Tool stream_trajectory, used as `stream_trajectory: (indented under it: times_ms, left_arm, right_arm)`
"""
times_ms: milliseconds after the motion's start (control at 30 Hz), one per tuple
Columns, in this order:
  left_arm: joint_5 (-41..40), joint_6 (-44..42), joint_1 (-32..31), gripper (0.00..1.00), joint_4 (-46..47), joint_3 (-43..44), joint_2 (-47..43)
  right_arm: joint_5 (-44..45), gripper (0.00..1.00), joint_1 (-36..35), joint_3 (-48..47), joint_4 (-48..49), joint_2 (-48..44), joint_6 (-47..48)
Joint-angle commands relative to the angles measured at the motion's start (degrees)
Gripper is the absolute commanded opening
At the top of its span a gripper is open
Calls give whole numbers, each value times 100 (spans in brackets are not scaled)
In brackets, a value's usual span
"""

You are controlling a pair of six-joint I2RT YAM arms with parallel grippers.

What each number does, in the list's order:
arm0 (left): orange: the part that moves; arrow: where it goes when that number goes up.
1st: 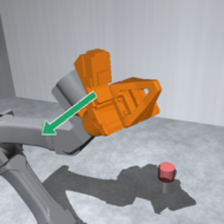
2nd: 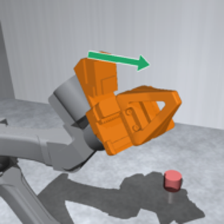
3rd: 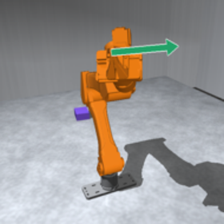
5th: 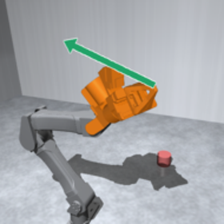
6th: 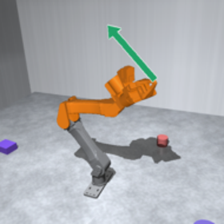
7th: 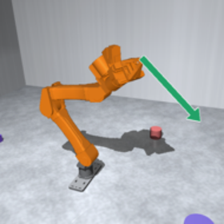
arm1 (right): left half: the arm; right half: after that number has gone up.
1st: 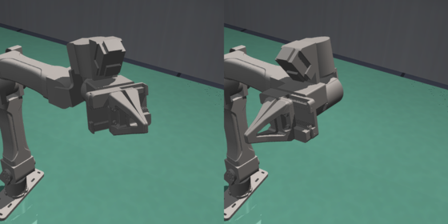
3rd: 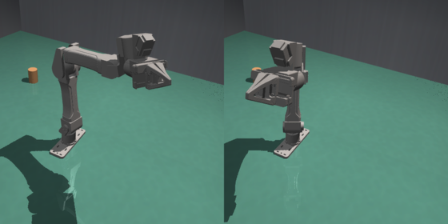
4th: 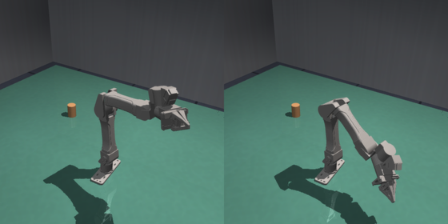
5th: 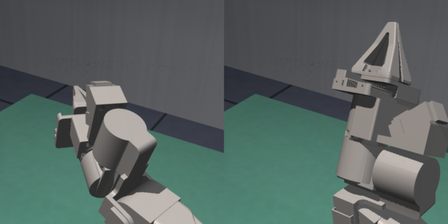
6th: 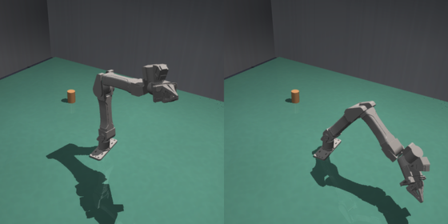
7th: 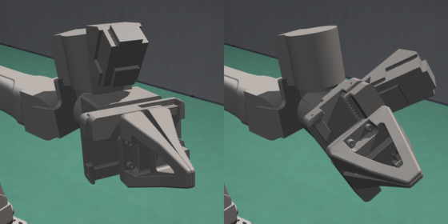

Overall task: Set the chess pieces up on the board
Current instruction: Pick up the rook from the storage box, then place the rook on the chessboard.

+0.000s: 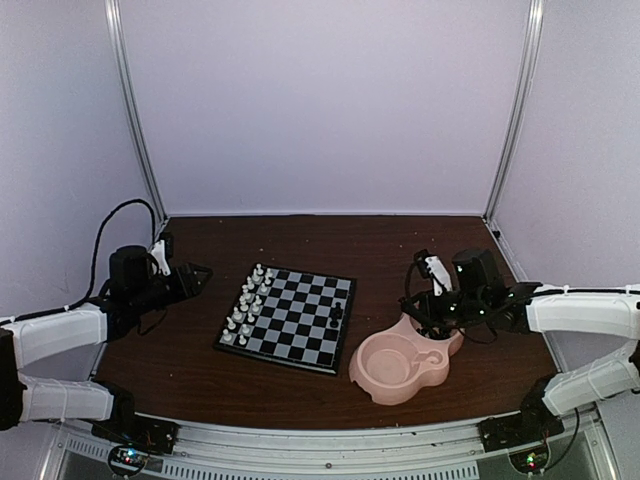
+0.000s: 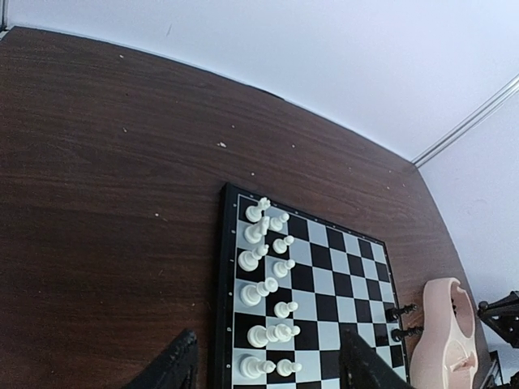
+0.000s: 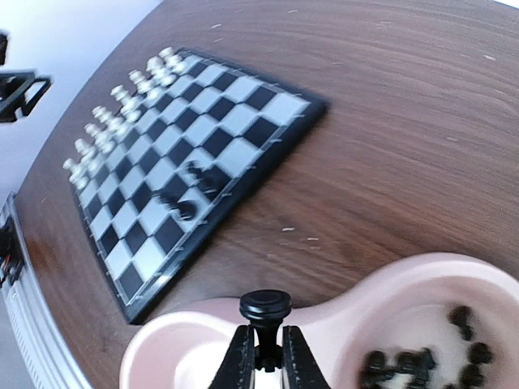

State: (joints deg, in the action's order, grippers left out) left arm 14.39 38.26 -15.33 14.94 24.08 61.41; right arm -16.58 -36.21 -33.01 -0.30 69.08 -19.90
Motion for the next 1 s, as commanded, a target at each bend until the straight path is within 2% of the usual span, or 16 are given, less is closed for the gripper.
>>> stream_trajectory:
  times_ms: [0, 167, 733, 967]
  left_arm:
    - [72, 28, -40, 60, 192, 71, -79]
    - [102, 40, -66, 60, 236, 80, 2]
    - [107, -44, -132, 60, 233, 132, 101]
    - [86, -64, -148, 60, 215, 132, 55]
  right_arm:
    - [-210, 5, -610, -501, 160, 255, 384]
    - [413, 6, -1292, -1525, -556, 954, 802]
    - [846, 7, -2216, -4814, -2113, 4149, 1388]
    - [1198, 7, -2373, -5385, -2124, 4875, 1331]
